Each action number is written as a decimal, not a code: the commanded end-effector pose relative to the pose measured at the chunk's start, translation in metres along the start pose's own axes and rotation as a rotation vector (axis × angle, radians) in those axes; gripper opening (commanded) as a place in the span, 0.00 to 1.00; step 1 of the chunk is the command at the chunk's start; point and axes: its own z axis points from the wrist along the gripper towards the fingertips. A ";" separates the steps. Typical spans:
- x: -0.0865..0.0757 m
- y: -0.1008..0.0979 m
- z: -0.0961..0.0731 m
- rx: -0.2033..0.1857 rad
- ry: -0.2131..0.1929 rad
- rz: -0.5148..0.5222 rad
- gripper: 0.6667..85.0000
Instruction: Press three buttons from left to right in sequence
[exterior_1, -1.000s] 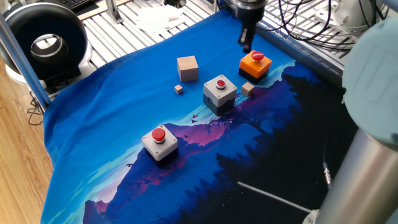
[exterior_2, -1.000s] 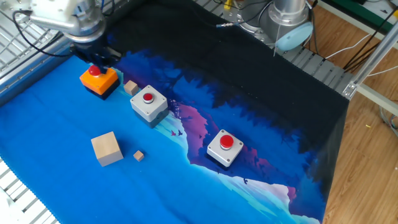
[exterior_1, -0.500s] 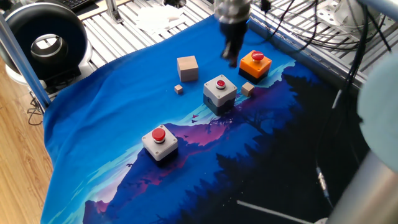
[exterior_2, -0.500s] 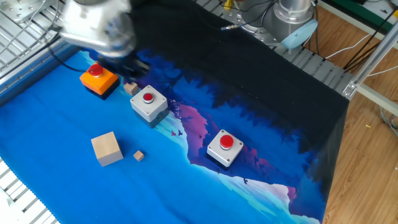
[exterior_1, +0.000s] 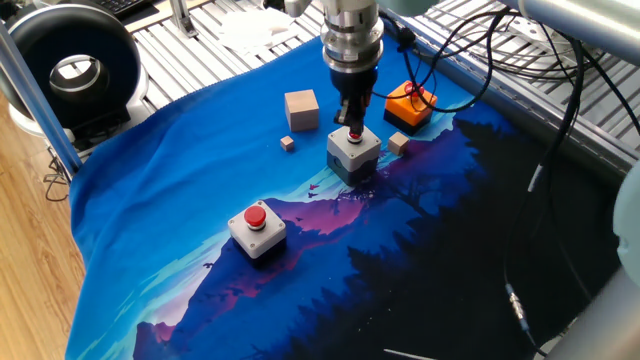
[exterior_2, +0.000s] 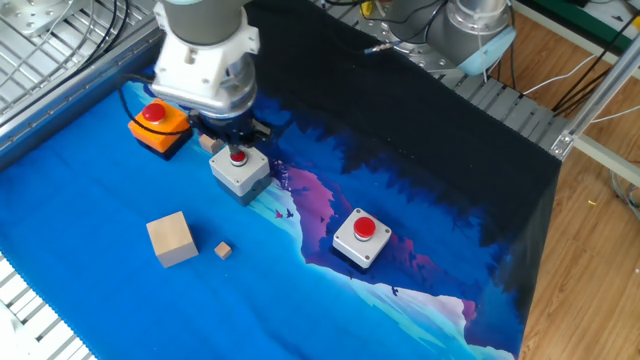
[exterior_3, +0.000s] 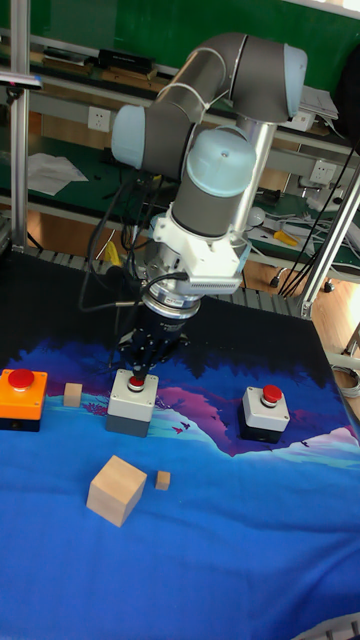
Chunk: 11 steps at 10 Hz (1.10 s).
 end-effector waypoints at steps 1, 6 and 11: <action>-0.008 0.003 0.002 -0.002 -0.027 0.009 0.00; 0.002 -0.010 -0.003 0.001 0.010 -0.038 0.00; 0.007 -0.003 0.004 -0.014 0.042 -0.040 0.00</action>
